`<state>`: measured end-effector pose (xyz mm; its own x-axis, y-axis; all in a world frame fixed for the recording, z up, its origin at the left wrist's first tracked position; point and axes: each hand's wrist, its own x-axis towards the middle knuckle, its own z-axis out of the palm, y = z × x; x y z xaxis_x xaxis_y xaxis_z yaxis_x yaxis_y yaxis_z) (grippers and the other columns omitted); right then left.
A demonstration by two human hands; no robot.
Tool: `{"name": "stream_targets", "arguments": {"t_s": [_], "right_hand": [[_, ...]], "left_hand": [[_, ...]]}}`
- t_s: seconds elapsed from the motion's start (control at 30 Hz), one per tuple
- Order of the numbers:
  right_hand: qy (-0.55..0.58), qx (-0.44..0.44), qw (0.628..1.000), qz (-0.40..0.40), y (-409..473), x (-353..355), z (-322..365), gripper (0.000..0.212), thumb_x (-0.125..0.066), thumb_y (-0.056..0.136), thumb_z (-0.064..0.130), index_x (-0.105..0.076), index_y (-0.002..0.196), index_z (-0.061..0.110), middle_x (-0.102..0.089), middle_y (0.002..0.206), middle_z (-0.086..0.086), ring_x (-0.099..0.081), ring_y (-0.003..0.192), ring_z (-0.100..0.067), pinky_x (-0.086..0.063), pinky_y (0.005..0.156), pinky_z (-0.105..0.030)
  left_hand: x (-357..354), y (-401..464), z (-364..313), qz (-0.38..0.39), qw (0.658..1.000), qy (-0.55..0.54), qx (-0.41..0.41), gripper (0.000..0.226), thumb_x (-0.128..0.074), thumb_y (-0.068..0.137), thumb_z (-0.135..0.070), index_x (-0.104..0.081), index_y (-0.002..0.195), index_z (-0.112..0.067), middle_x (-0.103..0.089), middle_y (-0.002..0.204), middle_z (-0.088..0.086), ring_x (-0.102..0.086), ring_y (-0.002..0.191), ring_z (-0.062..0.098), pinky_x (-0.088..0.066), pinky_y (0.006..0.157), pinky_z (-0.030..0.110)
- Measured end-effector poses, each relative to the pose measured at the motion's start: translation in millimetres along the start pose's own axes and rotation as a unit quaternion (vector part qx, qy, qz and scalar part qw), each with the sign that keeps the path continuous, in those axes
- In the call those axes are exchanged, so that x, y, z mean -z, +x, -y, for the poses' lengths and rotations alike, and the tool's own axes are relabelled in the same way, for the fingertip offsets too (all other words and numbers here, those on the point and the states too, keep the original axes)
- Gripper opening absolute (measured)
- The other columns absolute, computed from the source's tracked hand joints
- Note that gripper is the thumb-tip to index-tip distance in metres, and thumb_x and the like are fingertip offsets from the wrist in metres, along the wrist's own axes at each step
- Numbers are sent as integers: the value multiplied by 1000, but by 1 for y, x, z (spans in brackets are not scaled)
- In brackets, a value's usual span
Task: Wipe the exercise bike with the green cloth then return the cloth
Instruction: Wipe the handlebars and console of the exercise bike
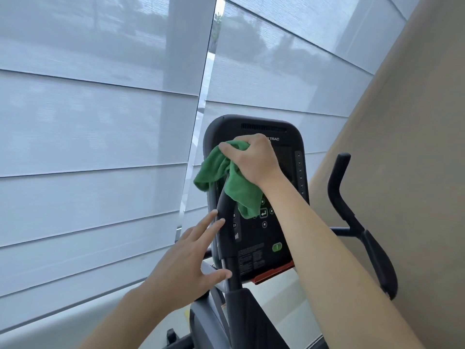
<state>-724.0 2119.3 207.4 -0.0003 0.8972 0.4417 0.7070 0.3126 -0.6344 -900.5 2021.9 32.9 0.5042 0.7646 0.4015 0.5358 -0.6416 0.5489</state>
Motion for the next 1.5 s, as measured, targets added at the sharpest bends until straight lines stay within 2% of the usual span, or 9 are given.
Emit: {"name": "stream_targets", "arguments": {"t_s": [0.17, 0.33, 0.53, 0.7, 0.83, 1.0, 1.17, 1.33, 1.5], "right_hand": [[-267, -4, 950, -161, -16, -30, 12, 38, -57, 96, 45, -57, 66, 22, -60, 73, 5, -51, 71, -23, -35, 64, -32], [-387, 45, 916, -96, -8, -24, 16, 30, -55, 96, 42, -65, 78, 21, -64, 80, 3, -59, 83, -26, -37, 67, -33], [-91, 43, 991, 83, 9, 8, -1, 35, -70, 86, 45, -69, 65, 16, -63, 58, -3, -58, 57, -16, -50, 61, -36], [157, 18, 985, -63, -8, -9, -10, 29, -74, 94, 27, -73, 69, 13, -66, 63, 1, -61, 62, -18, -52, 65, -39], [-86, 4, 972, -220, -24, -35, 0, 33, -62, 100, 42, -71, 82, 15, -68, 82, 2, -65, 79, -26, -54, 71, -38], [-351, 77, 916, -177, -22, -35, 9, 32, -58, 100, 41, -70, 84, 16, -62, 86, -2, -55, 81, -29, -40, 61, -34], [-224, 89, 965, -103, -9, -12, 1, 40, -64, 95, 46, -52, 61, 29, -53, 64, 8, -50, 60, -12, -36, 64, -30], [70, 8, 962, -265, -30, -37, -1, 25, -67, 101, 36, -77, 94, 14, -71, 85, 4, -67, 83, -20, -57, 82, -41], [-83, 126, 951, -269, -52, -48, -10, 22, -70, 101, 20, -79, 122, 20, -68, 124, -1, -55, 111, -27, -51, 95, -31]], "left_hand": [[-10, -9, -1, -18, 1000, -5, 9, 95, -58, 89, -75, -4, 162, -50, 12, 164, -41, -14, 142, -16, -33, 111, 20], [-13, -11, 2, -25, 999, -17, 13, 95, -56, 88, -78, -4, 163, -50, 7, 165, -40, -12, 148, -15, -24, 113, 16], [-14, -9, 5, -31, 999, -36, 18, 97, -59, 84, -79, -9, 162, -51, 1, 166, -39, -14, 152, -11, -24, 117, 21], [-12, -9, 4, -34, 998, -41, 26, 98, -66, 82, -75, -12, 161, -53, -2, 164, -42, -14, 150, -14, -27, 115, 21], [-11, -10, 2, -30, 998, -38, 32, 98, -64, 83, -75, -9, 160, -55, 1, 163, -44, -14, 151, -12, -27, 114, 21], [-12, -9, 2, -29, 998, -47, 33, 98, -66, 82, -75, -9, 160, -56, 0, 163, -44, -17, 151, -12, -31, 113, 23], [-11, -9, 0, -27, 997, -55, 37, 98, -67, 83, -73, -9, 160, -55, 0, 163, -44, -19, 150, -12, -31, 114, 25], [-5, -12, -5, -2, 998, -40, 42, 96, -63, 87, -71, 0, 159, -59, 9, 160, -48, -13, 150, -12, -31, 118, 25], [3, -24, -7, 34, 998, -22, 45, 84, -55, 93, -70, -5, 160, -56, 9, 158, -51, -14, 150, -12, -38, 116, 25]]}}
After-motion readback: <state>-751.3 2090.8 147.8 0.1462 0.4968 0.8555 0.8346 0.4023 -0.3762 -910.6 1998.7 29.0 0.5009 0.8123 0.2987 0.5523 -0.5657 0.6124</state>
